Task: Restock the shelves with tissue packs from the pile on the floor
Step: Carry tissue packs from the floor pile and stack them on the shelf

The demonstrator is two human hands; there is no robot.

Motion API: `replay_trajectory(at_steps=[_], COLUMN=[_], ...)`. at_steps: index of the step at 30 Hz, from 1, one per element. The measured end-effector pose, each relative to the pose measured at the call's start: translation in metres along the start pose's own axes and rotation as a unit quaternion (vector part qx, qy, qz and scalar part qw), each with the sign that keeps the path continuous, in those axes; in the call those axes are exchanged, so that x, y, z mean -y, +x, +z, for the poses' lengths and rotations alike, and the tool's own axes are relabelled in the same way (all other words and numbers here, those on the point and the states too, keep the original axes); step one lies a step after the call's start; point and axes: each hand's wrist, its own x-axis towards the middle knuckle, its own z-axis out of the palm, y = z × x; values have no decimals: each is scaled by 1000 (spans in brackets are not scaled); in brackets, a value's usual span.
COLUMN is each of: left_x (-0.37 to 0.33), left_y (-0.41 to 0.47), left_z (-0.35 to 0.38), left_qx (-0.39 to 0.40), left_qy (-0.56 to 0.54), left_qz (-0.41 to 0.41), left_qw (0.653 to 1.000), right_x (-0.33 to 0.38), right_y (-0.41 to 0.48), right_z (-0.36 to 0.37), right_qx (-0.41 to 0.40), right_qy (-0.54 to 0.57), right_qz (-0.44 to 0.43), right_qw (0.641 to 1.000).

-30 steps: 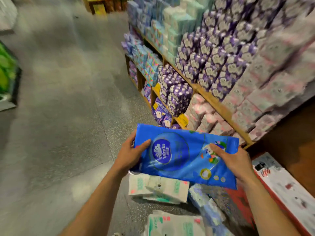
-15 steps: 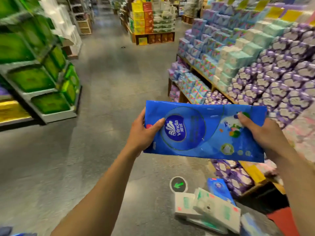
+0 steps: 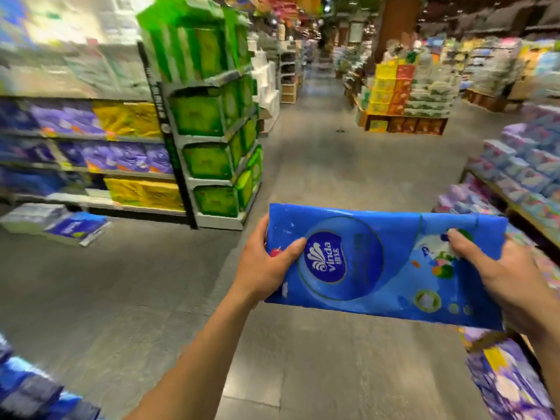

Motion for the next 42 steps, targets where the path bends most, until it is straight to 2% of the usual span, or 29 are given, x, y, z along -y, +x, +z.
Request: replay_trajectory(at_steps=[8, 16, 23, 32, 37, 42], left_x=[23, 93, 146, 176, 219, 228], left_y=[184, 310, 438, 595, 686, 769], left_z=[-137, -304, -504, -750, -899, -1047], left_qx=[-165, -306, -383, -444, -484, -520], left_qy=[30, 29, 86, 174, 189, 166], left_qz=[4, -14, -17, 1, -1, -12], left_qw=[986, 952, 919, 879, 854, 838], right_x=[52, 95, 158, 270, 321, 399], right_y=[222, 350, 415, 481, 515, 540], right_z=[232, 511, 790, 1088, 1279, 1453], right_qx=[135, 309, 374, 490, 509, 527], right_qy=[47, 92, 125, 141, 168, 162], right_qz=[-70, -81, -102, -182, -188, -177], right_qw=[987, 943, 913, 841, 823, 815])
